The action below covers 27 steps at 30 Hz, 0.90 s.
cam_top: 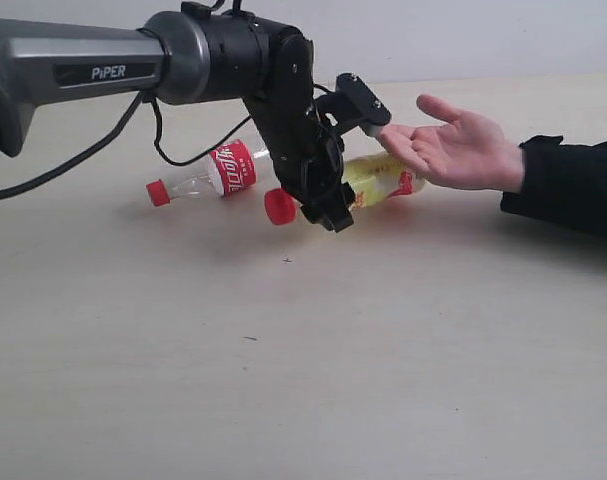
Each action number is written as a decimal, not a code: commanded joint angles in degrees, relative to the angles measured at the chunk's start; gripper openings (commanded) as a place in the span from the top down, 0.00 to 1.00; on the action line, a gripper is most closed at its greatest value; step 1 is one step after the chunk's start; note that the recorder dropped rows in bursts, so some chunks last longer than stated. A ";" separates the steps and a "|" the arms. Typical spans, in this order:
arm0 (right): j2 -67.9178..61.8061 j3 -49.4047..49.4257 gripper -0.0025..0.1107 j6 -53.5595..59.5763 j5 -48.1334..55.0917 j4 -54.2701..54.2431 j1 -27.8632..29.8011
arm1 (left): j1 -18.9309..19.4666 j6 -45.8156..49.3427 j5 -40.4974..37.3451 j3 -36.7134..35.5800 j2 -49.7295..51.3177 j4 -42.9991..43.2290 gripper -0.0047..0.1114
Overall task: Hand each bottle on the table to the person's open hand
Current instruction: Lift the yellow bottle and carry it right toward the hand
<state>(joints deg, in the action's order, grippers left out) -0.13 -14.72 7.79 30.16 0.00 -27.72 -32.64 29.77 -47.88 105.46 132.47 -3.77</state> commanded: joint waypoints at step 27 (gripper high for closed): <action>0.13 0.33 0.96 -0.36 -0.80 0.00 -0.22 | -4.76 -23.55 -6.10 -1.34 -22.47 9.26 0.96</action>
<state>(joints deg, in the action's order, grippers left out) -0.13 -14.72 7.79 30.16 0.00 -27.72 -35.04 7.50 -57.38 104.94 110.56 6.17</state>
